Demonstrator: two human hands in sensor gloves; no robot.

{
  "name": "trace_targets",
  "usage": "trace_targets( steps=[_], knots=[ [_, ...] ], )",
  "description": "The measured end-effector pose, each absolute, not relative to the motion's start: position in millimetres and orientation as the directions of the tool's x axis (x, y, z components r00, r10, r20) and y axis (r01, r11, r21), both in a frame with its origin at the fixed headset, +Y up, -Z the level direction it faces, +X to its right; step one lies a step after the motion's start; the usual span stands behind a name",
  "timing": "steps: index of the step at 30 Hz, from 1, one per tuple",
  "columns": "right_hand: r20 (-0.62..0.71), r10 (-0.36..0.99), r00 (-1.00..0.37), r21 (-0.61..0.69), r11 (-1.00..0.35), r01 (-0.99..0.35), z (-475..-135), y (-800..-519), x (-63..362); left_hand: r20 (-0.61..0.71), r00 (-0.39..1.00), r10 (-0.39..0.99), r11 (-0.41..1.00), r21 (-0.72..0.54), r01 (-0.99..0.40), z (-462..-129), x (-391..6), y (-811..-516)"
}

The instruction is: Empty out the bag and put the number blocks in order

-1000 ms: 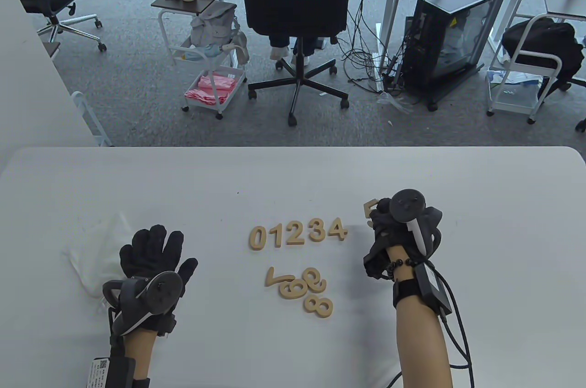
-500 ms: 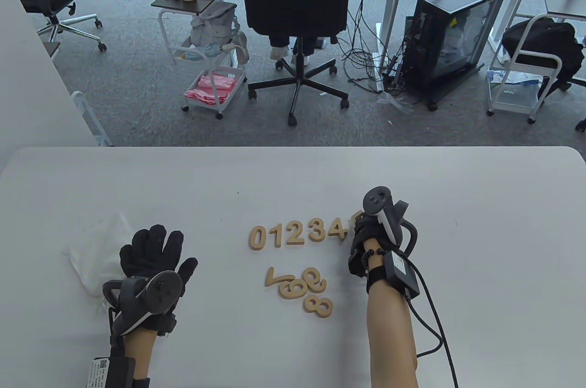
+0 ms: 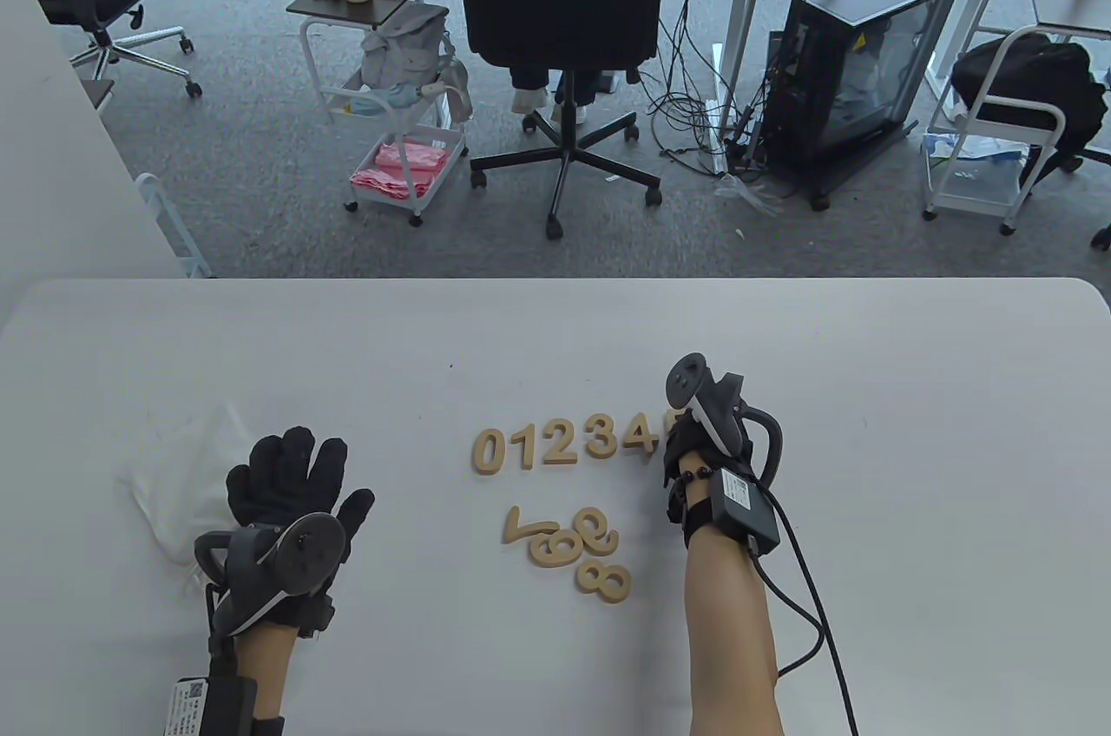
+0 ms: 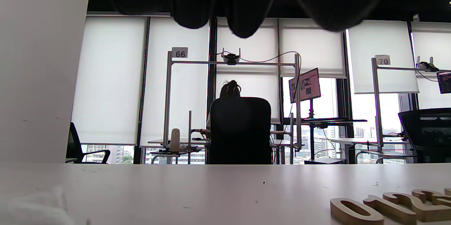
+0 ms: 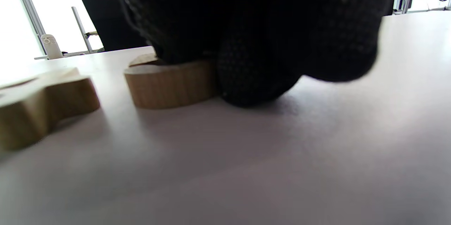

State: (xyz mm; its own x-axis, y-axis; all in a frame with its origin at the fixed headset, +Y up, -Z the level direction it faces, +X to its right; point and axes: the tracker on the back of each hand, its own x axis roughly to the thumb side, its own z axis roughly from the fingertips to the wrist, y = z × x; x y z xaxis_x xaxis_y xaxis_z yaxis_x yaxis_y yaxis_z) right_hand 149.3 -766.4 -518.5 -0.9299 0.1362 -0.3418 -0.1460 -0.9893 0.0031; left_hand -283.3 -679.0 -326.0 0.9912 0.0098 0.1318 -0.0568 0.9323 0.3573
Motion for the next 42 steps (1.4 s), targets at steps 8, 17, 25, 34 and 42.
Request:
trace_targets(
  steps=[8,17,25,34,42],
  knots=[
    [-0.33,0.142,-0.933,0.022,-0.987,-0.158,-518,-765,151,0.131,0.991,0.01,0.933,0.355,-0.056,-326,-283,-679],
    [-0.229,0.208,-0.951,-0.052,-0.978,-0.202,-496,-739,149,0.141,0.99,0.014,0.931,0.36,-0.064,-326,-282,-678],
    [0.108,0.299,-0.948,-0.038,-0.952,-0.305,-438,-705,118,0.152,0.988,0.017,0.927,0.369,-0.073,-325,-282,-678],
    [0.304,0.206,-0.93,0.175,-0.972,-0.159,-396,-705,60,0.161,0.987,0.022,0.925,0.371,-0.081,-324,-281,-679],
    [0.333,0.076,-0.94,0.291,-0.956,0.026,-403,-727,32,0.167,0.986,0.025,0.924,0.373,-0.087,-324,-280,-679]
  ],
)
